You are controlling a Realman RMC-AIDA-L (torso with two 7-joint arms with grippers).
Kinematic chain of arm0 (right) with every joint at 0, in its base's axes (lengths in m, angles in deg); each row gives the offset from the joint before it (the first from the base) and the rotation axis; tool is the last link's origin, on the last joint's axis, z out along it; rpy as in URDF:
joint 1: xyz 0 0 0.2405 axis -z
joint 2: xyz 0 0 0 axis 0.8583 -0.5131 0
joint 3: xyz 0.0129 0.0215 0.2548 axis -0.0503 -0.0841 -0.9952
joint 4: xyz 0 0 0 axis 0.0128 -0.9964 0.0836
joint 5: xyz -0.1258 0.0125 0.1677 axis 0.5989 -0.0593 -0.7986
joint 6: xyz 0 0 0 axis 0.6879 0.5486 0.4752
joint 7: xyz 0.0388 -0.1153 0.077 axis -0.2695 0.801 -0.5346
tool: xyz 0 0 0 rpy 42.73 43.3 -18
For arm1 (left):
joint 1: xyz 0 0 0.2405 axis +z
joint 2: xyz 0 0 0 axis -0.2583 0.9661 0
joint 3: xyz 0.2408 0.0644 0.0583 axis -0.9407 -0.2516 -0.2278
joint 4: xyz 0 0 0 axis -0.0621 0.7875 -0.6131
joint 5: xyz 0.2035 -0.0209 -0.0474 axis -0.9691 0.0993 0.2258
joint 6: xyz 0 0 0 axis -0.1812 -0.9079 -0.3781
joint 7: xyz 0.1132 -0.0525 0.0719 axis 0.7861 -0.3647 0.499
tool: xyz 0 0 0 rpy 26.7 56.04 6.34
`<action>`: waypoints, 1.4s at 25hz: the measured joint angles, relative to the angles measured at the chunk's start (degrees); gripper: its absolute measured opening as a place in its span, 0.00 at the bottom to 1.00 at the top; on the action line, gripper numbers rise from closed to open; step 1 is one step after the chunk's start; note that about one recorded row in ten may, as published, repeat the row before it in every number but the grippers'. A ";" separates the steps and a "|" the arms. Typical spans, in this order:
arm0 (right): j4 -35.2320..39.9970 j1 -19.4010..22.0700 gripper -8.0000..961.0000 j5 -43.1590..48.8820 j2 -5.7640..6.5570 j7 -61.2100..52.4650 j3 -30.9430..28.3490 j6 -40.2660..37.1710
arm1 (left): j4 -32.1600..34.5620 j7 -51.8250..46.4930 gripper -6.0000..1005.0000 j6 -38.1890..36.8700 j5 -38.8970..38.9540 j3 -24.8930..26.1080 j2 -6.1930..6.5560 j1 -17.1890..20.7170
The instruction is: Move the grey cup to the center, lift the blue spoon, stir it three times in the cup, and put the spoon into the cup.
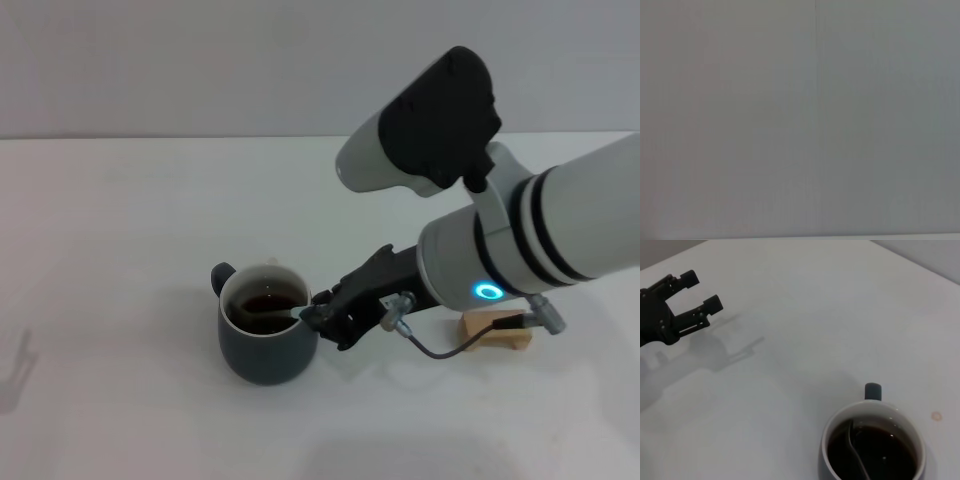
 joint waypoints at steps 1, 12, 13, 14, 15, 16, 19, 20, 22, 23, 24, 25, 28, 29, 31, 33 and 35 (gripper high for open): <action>0.72 -0.39 0.26 -0.30 0.00 0.03 0.16 -0.45 | 0.00 0.00 0.86 0.00 0.00 0.00 0.00 0.00; 1.39 -1.09 0.29 -1.44 0.09 0.02 -0.19 -0.08 | 0.00 0.00 0.86 0.04 0.00 0.00 -0.09 0.26; 1.39 -1.09 0.29 -1.44 0.09 0.02 -0.19 -0.08 | 0.00 0.00 0.86 0.04 0.00 0.00 -0.09 0.26; 1.35 -1.05 0.30 -1.41 0.09 0.02 -0.20 -0.18 | 0.00 0.00 0.86 0.04 0.00 0.00 -0.09 0.26; 1.32 -1.01 0.30 -1.37 0.09 0.02 -0.22 -0.29 | 0.00 0.00 0.86 0.04 0.00 0.00 -0.09 0.23; 1.29 -0.96 0.30 -1.34 0.09 0.03 -0.29 -0.42 | 0.00 0.00 0.86 0.04 0.00 0.00 -0.09 0.20; 1.18 -0.90 0.37 -1.20 0.11 0.15 -1.06 -0.86 | 0.00 0.00 0.86 0.04 0.00 0.00 -0.09 0.16; 1.06 -0.78 0.40 -1.18 0.14 0.40 -1.47 -1.40 | 0.00 0.00 0.86 0.07 0.00 0.00 -0.09 0.12; 0.56 0.17 0.46 -1.16 0.20 2.04 -2.92 -4.39 | 0.01 0.00 0.86 0.09 0.00 0.00 -0.09 0.09; 0.56 0.17 0.46 -1.16 0.20 2.04 -2.92 -4.39 | 0.00 0.00 0.86 0.10 0.00 0.00 -0.09 0.07; 0.36 0.86 0.46 -1.22 0.20 3.08 -3.50 -6.32 | 0.01 0.00 0.86 0.11 0.00 0.00 -0.09 0.05; 0.10 2.19 0.46 -1.46 0.16 5.11 -3.94 -10.44 | 0.00 0.00 0.86 0.12 0.00 0.00 -0.09 0.04; -0.34 4.66 0.46 -1.62 0.09 8.68 -3.09 -17.50 | -0.01 0.00 0.86 0.13 0.03 0.04 -0.09 0.03; -0.55 6.27 0.46 -1.72 0.08 10.76 -2.20 -21.58 | 0.00 0.00 0.86 0.13 0.06 0.07 -0.08 0.02; -0.47 10.39 0.46 -2.35 0.08 15.88 0.91 -32.81 | -0.03 0.00 0.86 0.13 0.14 0.17 -0.09 0.01; 1.08 15.41 0.46 -3.17 0.11 22.25 5.57 -48.16 | 0.01 0.00 0.86 0.07 0.26 0.33 -0.05 0.03; 4.39 19.91 0.46 -3.35 0.15 27.43 11.40 -64.51 | 0.04 0.00 0.86 -0.14 0.40 0.45 -0.02 0.17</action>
